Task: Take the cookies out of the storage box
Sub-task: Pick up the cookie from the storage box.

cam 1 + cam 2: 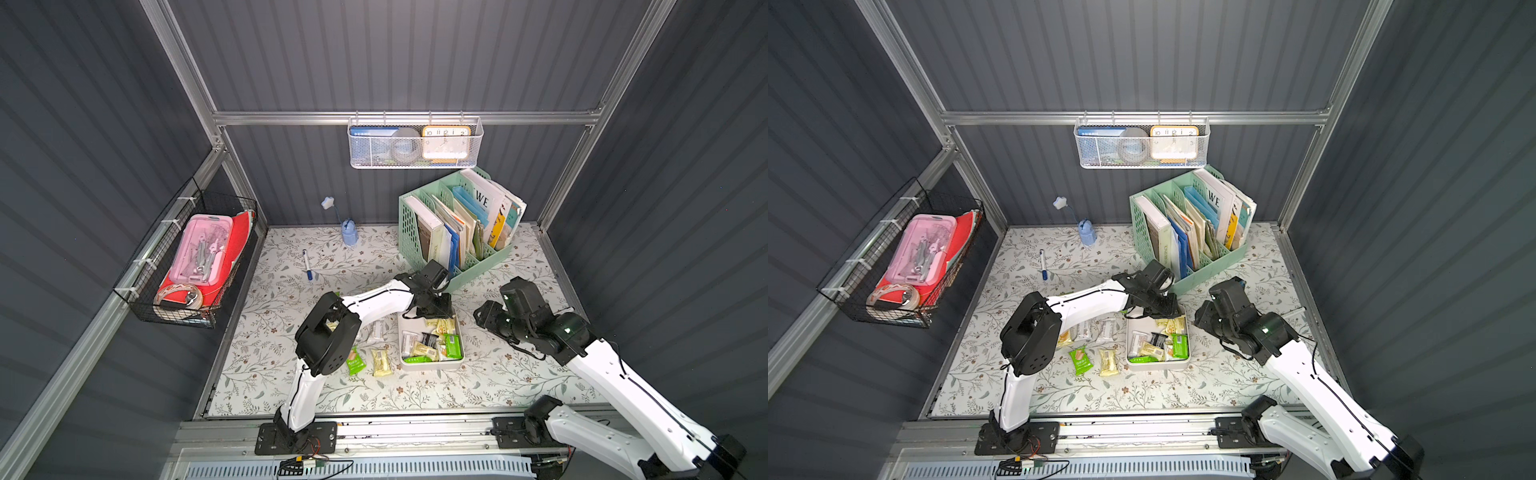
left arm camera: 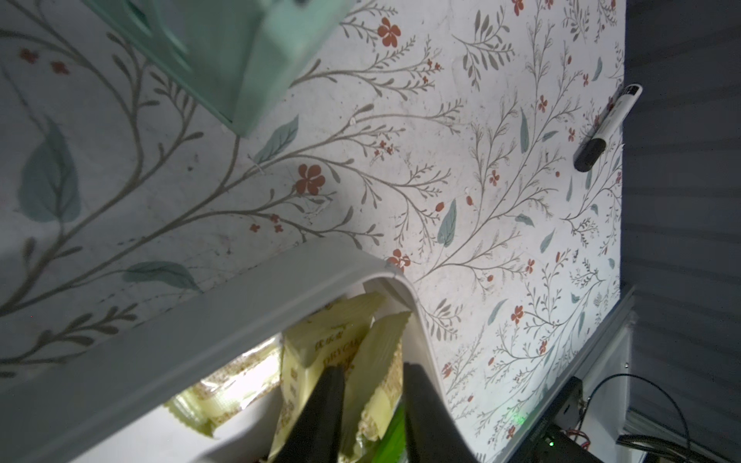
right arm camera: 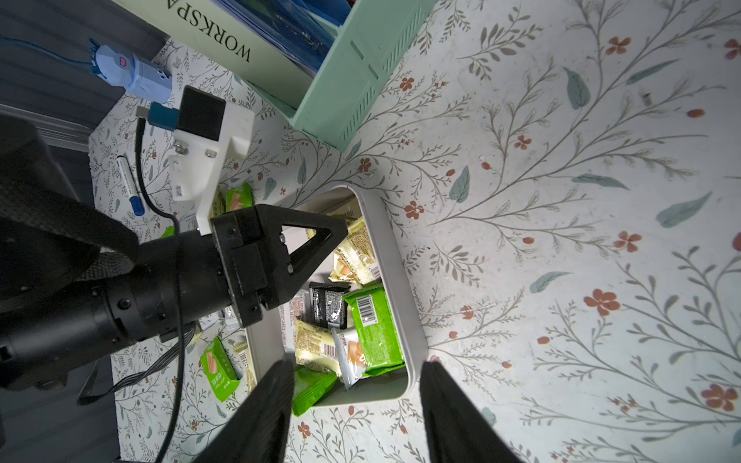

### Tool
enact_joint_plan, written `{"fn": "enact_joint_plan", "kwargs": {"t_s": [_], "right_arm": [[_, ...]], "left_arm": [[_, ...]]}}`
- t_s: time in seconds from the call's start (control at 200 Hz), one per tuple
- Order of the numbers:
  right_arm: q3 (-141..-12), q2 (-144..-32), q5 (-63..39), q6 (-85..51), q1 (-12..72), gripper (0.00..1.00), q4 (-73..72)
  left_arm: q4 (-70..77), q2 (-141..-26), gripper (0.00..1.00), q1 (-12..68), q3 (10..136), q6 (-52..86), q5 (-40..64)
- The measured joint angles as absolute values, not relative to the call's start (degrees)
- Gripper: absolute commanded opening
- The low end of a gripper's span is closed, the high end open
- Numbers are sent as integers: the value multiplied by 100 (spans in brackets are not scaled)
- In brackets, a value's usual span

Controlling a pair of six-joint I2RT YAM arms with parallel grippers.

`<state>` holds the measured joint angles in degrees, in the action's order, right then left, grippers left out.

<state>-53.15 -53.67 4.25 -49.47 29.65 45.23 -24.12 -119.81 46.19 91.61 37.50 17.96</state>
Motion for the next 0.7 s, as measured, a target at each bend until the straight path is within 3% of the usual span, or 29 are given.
{"fn": "enact_joint_plan", "kwargs": {"t_s": [0.205, 0.4, 0.7], "right_arm": [[-5315, -5395, 405, -4945, 2965, 56, 4521], [-5325, -5422, 401, -4943, 2965, 56, 4519], [-5325, -5430, 384, -4943, 2965, 56, 4519]], "left_arm": [[-2373, -11981, 23, 4619, 9161, 3758, 1841], [-2377, -12001, 36, 4619, 9161, 3760, 1885], [-2473, -12169, 27, 4619, 9161, 3721, 1861]]}}
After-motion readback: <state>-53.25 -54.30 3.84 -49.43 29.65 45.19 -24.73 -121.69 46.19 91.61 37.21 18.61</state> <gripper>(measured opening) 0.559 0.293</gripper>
